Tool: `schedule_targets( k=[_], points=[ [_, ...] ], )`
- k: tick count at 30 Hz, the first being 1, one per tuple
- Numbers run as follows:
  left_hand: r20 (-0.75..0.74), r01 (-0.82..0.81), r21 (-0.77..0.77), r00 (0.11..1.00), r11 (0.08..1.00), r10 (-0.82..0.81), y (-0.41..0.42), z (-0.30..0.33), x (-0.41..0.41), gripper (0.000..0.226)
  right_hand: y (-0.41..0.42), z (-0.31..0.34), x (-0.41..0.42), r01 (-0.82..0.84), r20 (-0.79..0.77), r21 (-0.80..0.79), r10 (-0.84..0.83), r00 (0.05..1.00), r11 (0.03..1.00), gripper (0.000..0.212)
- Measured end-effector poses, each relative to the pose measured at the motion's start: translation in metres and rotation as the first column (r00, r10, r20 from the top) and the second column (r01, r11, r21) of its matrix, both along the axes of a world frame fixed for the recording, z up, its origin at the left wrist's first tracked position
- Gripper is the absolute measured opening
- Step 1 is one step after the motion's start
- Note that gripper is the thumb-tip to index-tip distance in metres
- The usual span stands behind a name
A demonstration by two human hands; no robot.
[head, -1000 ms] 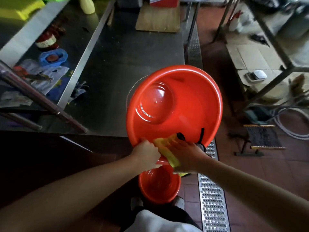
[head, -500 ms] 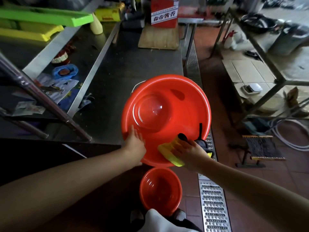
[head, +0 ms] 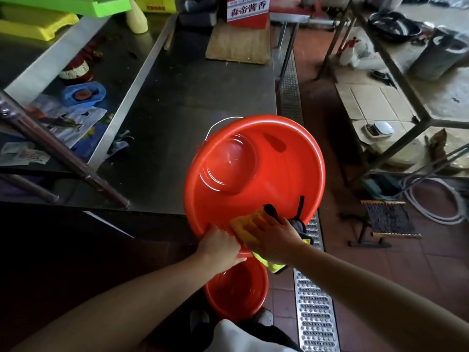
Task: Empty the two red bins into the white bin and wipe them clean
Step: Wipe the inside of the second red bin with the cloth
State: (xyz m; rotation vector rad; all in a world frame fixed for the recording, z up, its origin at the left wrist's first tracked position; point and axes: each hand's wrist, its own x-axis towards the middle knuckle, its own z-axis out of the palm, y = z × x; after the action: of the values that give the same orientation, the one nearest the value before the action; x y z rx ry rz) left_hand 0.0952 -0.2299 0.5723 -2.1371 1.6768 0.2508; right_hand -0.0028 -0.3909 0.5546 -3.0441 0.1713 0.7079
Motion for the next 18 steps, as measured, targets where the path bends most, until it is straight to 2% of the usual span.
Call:
schedule_targets(
  k=[4,7,9,11,15,16,18],
  points=[
    [0.047,0.005,-0.033,0.999,0.999,-0.004,0.008,-0.011,0.002,0.069,0.001,-0.019,0.018,0.006,0.008,-0.014,-0.006,1.0,1.0,0.064],
    [0.102,0.011,0.02,0.995,1.0,-0.013,0.01,-0.016,0.002,0.08,-0.027,-0.03,0.032,0.013,-0.032,-0.161,-0.019,0.999,0.987,0.056],
    [0.102,0.01,0.041,0.995,0.999,-0.014,0.007,-0.016,0.001,0.083,-0.039,-0.038,0.042,0.094,-0.044,-0.204,-0.105,0.994,0.974,0.054],
    [0.093,0.013,0.063,0.996,0.998,-0.019,0.003,-0.016,0.0,0.087,-0.028,-0.049,0.052,0.165,-0.086,-0.14,-0.178,0.98,0.976,0.056],
    [0.064,-0.004,0.074,0.998,0.997,-0.001,0.002,-0.014,0.0,0.088,0.01,-0.066,0.055,0.13,-0.068,0.072,-0.125,0.99,0.989,0.069],
    [0.063,-0.006,0.071,0.998,0.997,0.001,0.003,-0.012,0.0,0.088,0.004,-0.067,0.056,0.104,-0.042,0.08,-0.101,0.994,0.991,0.067],
    [0.078,0.006,0.082,0.997,0.997,-0.012,0.005,-0.01,-0.001,0.088,-0.02,-0.07,0.058,0.058,-0.009,-0.012,-0.058,0.998,0.998,0.059]
  ],
)
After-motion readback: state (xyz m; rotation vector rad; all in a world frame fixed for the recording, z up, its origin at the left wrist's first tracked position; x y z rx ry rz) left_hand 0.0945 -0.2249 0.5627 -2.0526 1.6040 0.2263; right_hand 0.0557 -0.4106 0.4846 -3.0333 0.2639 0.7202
